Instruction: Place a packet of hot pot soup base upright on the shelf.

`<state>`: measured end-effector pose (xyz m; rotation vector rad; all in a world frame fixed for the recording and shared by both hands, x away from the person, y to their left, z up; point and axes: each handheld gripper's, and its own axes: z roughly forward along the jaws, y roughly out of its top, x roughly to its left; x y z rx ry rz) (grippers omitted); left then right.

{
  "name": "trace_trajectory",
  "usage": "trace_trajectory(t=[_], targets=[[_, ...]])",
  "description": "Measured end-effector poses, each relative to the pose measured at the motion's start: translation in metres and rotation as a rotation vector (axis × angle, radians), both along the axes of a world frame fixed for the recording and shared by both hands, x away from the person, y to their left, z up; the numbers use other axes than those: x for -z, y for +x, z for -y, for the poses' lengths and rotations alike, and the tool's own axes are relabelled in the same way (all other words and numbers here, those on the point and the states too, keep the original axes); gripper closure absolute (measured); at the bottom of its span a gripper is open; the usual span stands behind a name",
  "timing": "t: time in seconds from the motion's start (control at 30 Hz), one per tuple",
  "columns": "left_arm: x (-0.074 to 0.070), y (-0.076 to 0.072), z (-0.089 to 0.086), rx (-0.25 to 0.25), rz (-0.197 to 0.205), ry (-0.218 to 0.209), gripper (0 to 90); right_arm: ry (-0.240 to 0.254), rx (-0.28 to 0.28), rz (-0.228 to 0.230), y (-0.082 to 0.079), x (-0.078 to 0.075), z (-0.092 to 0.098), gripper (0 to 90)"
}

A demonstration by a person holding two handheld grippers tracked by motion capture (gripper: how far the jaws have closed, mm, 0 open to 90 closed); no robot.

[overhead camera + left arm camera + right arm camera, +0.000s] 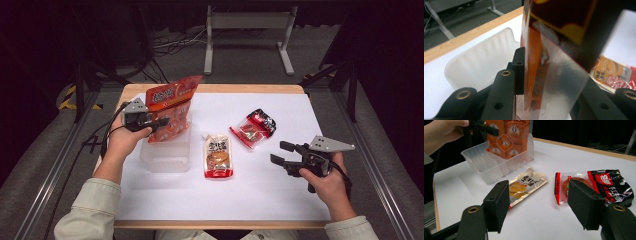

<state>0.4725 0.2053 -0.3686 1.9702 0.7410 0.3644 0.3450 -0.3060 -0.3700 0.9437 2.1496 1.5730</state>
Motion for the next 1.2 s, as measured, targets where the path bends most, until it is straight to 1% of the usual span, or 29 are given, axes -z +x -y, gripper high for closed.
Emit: trace_trajectory(t=[0.07, 0.13, 0.17, 0.27, 0.3, 0.4, 0.43, 0.47, 0.5, 0.53, 0.57, 0.6, 0.63, 0.67, 0.7, 0.73, 0.77, 0.8, 0.83, 0.87, 0.93, 1.0, 1.07, 1.1, 1.17, 1.2], targets=[[0.004, 0.002, -0.005, -0.032, -0.036, -0.035, 70.3, -0.003, 0.001, 0.0, 0.0, 0.0, 0.001, 35.2], [0.007, 0.003, -0.009, -0.051, -0.078, -0.03, 70.3, 0.0, 0.002, -0.001, -0.001, 0.0, 0.002, 35.2], [0.008, 0.003, -0.008, -0.061, -0.101, -0.036, 70.1, 0.0, 0.003, 0.0, -0.001, 0.0, 0.003, 35.2], [0.008, 0.001, -0.006, -0.049, -0.098, -0.004, 69.9, 0.005, 0.007, -0.002, -0.001, 0.0, 0.005, 35.2], [0.008, 0.0, -0.004, -0.057, -0.091, 0.008, 69.9, 0.004, 0.007, -0.003, -0.001, 0.0, 0.005, 35.2], [0.008, -0.001, -0.004, -0.049, -0.124, 0.003, 69.7, 0.002, 0.005, -0.002, -0.001, 0.001, 0.004, 35.2], [0.009, 0.0, -0.006, -0.055, -0.136, 0.001, 69.6, 0.0, 0.004, -0.002, -0.001, 0.001, 0.003, 35.2], [0.01, 0.0, -0.007, -0.051, -0.17, -0.019, 69.1, 0.0, 0.001, -0.001, -0.001, 0.0, 0.002, 35.1], [0.011, -0.001, -0.007, -0.058, -0.186, -0.037, 68.7, 0.0, -0.001, -0.001, -0.001, 0.0, 0.002, 35.0], [0.01, -0.001, -0.009, -0.06, -0.178, -0.029, 68.2, 0.0, -0.002, -0.002, -0.001, 0.0, 0.002, 35.0], [0.01, -0.001, -0.009, -0.06, -0.178, -0.029, 67.6, 0.0, -0.002, -0.002, -0.001, 0.0, 0.002, 35.0], [0.01, -0.001, -0.01, -0.066, -0.183, -0.04, 67.6, 0.0, -0.001, -0.001, -0.001, 0.0, 0.002, 35.0], [0.01, -0.002, -0.011, -0.078, -0.174, -0.048, 66.2, 0.001, -0.001, 0.0, -0.001, 0.0, 0.002, 34.9], [0.009, -0.003, -0.012, -0.095, -0.151, -0.061, 62.4, 0.004, -0.001, -0.002, -0.001, 0.0, 0.002, 34.7], [0.008, -0.005, -0.013, -0.112, -0.129, -0.069, 54.3, 0.002, 0.001, -0.002, -0.001, 0.001, 0.003, 34.7], [0.007, -0.006, -0.015, -0.125, -0.107, -0.076, 49.1, 0.0, 0.003, -0.001, 0.0, 0.001, 0.003, 34.7], [0.005, -0.008, -0.017, -0.138, -0.095, -0.085, 44.5, -0.001, 0.003, 0.0, 0.0, 0.001, 0.003, 34.5], [0.004, -0.01, -0.018, -0.151, -0.087, -0.094, 36.8, 0.001, 0.002, 0.001, 0.0, 0.001, 0.002, 34.2], [0.002, -0.012, -0.019, -0.162, -0.078, -0.091, 31.4, 0.001, 0.001, 0.001, 0.001, 0.001, 0.002, 33.9], [0.001, -0.013, -0.019, -0.169, -0.072, -0.08, 26.5, -0.003, 0.0, 0.002, 0.002, 0.001, 0.001, 33.6], [-0.001, -0.018, -0.019, -0.184, -0.061, -0.069, 18.3, -0.014, -0.001, 0.003, 0.003, 0.001, 0.0, 33.2], [-0.003, -0.023, -0.019, -0.188, -0.054, -0.065, 15.8, -0.021, -0.001, 0.004, 0.004, 0.002, -0.002, 33.0], [-0.006, -0.029, -0.019, -0.191, -0.027, -0.071, 12.7, -0.025, -0.001, 0.004, 0.004, 0.002, -0.002, 32.9], [-0.007, -0.032, -0.019, -0.198, -0.021, -0.083, 12.6, -0.024, -0.001, 0.002, 0.005, 0.002, -0.002, 32.9], [-0.011, -0.035, -0.02, -0.23, 0.016, -0.09, 13.2, -0.021, -0.002, 0.001, 0.006, 0.003, -0.003, 33.0], [-0.013, -0.035, -0.022, -0.252, 0.021, -0.104, 13.8, -0.02, -0.002, 0.0, 0.006, 0.003, -0.003, 32.9]])
